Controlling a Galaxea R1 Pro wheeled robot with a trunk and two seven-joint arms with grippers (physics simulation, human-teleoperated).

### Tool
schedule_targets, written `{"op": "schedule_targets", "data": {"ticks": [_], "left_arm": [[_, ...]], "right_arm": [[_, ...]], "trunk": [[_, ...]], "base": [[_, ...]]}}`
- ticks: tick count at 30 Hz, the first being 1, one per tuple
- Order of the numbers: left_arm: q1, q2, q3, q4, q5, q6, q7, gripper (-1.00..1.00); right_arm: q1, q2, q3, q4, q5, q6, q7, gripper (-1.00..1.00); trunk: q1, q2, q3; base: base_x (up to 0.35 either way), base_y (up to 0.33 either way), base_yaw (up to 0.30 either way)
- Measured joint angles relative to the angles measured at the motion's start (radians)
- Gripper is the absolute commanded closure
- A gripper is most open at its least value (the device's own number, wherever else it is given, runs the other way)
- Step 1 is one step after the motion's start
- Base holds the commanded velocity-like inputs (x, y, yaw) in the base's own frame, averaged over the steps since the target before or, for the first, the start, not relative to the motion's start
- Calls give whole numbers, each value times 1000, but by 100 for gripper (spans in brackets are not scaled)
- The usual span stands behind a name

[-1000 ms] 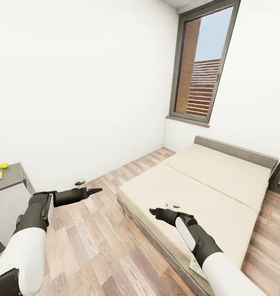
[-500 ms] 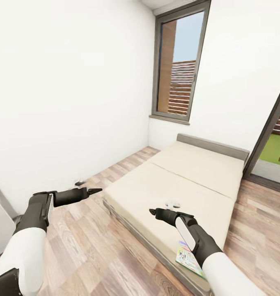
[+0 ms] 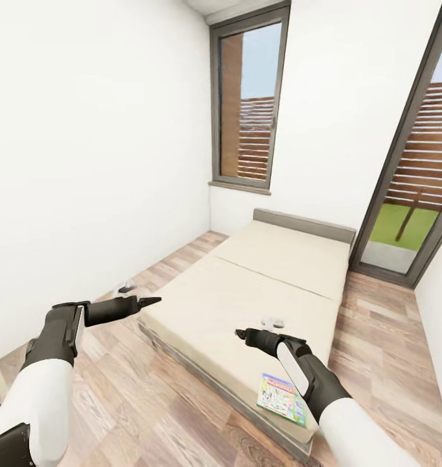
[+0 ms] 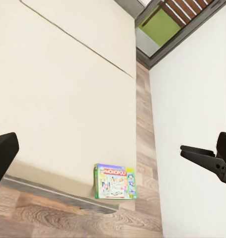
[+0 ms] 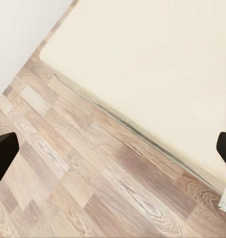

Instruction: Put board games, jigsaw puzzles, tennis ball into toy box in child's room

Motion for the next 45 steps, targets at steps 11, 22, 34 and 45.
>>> {"op": "schedule_targets", "data": {"ticks": [11, 22, 34, 45], "left_arm": [[0, 0, 0, 0, 0, 0, 0, -100], [0, 0, 1, 0, 1, 0, -1, -100], [0, 0, 1, 0, 1, -1, -3, -100], [0, 0, 1, 0, 1, -1, -3, -100]], "right_arm": [[0, 1, 0, 0, 0, -2, 0, -100], [0, 2, 0, 1, 0, -3, 0, -100], [0, 1, -1, 0, 0, -3, 0, -100], [0, 1, 0, 1, 0, -3, 0, -100]], "trunk": [[0, 0, 0], [0, 0, 0], [0, 0, 0], [0, 0, -3]], "base": [[0, 40, -277], [0, 1, -277], [-38, 9, -277], [-47, 27, -277]]}}
